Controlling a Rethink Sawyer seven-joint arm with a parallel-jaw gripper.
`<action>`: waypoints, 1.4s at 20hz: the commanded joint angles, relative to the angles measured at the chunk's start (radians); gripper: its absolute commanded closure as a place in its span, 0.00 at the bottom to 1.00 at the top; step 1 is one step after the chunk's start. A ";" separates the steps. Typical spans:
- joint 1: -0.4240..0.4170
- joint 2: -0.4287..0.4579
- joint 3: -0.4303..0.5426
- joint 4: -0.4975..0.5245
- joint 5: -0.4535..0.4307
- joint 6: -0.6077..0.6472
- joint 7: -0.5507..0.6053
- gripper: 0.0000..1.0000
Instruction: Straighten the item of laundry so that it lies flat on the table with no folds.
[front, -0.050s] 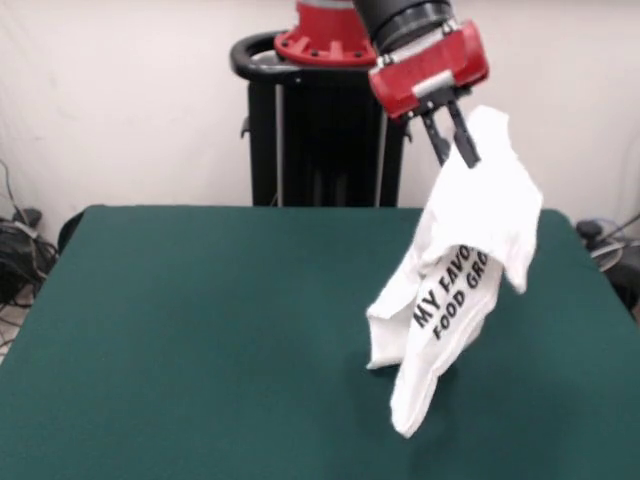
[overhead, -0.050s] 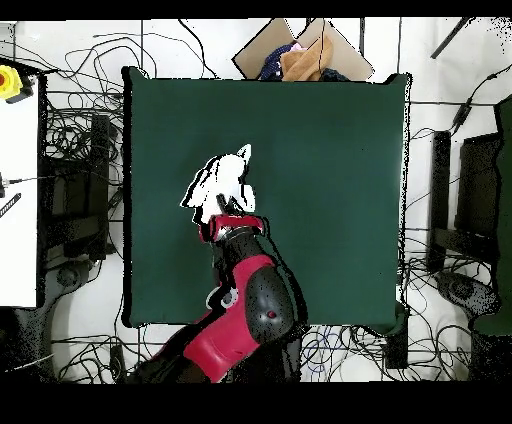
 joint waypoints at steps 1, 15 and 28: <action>0.007 0.179 0.025 -0.141 0.099 0.179 -0.258 1.00; -0.058 0.173 0.076 -0.240 0.302 0.111 -0.489 1.00; 0.341 0.714 -0.580 -0.362 0.389 -0.107 0.248 1.00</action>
